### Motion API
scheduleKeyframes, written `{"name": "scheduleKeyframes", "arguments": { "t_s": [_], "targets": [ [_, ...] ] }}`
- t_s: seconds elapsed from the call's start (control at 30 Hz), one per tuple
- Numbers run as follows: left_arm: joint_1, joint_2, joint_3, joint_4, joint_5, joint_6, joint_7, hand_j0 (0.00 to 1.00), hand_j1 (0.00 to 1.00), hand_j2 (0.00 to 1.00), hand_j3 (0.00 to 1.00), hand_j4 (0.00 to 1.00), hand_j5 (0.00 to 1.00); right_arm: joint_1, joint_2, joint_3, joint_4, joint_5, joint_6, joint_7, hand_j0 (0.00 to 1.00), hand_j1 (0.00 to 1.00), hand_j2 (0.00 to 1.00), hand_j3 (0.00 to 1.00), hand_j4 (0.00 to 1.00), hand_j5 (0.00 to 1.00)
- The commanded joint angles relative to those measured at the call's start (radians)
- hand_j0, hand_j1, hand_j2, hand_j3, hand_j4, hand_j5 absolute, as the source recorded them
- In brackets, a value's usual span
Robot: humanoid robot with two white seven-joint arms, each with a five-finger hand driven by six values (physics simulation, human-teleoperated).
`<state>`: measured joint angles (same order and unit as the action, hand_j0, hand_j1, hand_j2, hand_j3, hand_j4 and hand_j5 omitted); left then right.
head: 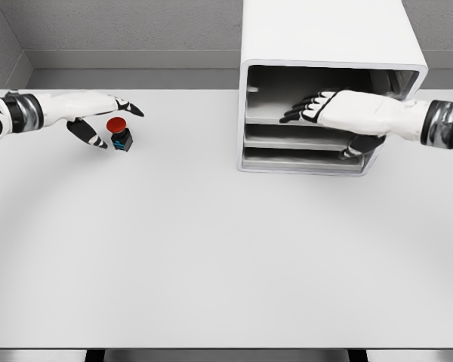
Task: Slide open multi-storey tabletop storage cabinets and put open load switch and slide close multi-storey tabletop storage cabinets
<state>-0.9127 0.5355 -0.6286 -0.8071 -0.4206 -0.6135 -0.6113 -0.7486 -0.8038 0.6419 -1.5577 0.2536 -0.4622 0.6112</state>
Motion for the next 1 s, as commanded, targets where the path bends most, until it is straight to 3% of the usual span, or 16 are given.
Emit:
{"name": "scheduleKeyframes", "arguments": {
  "t_s": [0.0, 0.33, 0.5, 0.63, 0.8, 0.97],
  "targets": [
    [0.000, -0.014, 0.006, 0.011, -0.017, 0.003, 0.000, 0.86, 0.86, 0.86, 0.86, 0.86, 0.86, -0.003, 0.028, 0.047, 0.056, -0.004, 0.004, 0.000, 1.00, 1.00, 1.00, 1.00, 1.00, 1.00],
    [-0.009, -0.051, 0.010, 0.049, -0.066, 0.003, 0.000, 0.86, 0.86, 0.86, 0.86, 0.86, 0.86, -0.066, 0.094, 0.074, 0.229, -0.004, 0.004, 0.000, 1.00, 1.00, 1.00, 1.00, 1.00, 1.00],
    [-0.009, -0.049, 0.012, 0.051, -0.066, 0.003, 0.000, 0.65, 0.65, 0.65, 0.65, 0.65, 0.65, -0.069, 0.087, 0.078, 0.229, -0.004, -0.001, 0.000, 1.00, 1.00, 1.00, 1.00, 1.00, 1.00],
    [-0.008, -0.049, 0.017, 0.052, -0.066, 0.003, 0.000, 0.57, 0.57, 0.57, 0.57, 0.57, 0.57, -0.069, 0.084, 0.082, 0.226, -0.005, -0.007, 0.000, 1.00, 1.00, 1.00, 1.00, 1.00, 1.00],
    [-0.008, -0.048, 0.015, 0.051, -0.063, 0.003, 0.000, 0.45, 0.45, 0.45, 0.45, 0.45, 0.45, -0.064, 0.049, 0.094, 0.117, -0.004, -0.041, 0.000, 1.00, 1.00, 1.00, 1.00, 1.00, 1.00],
    [-0.008, -0.048, 0.014, 0.049, -0.063, 0.003, 0.000, 0.41, 0.41, 0.41, 0.41, 0.41, 0.41, -0.060, 0.045, 0.096, 0.094, -0.004, -0.098, 0.000, 1.00, 1.00, 1.00, 1.00, 1.00, 1.00]
  ]
}}
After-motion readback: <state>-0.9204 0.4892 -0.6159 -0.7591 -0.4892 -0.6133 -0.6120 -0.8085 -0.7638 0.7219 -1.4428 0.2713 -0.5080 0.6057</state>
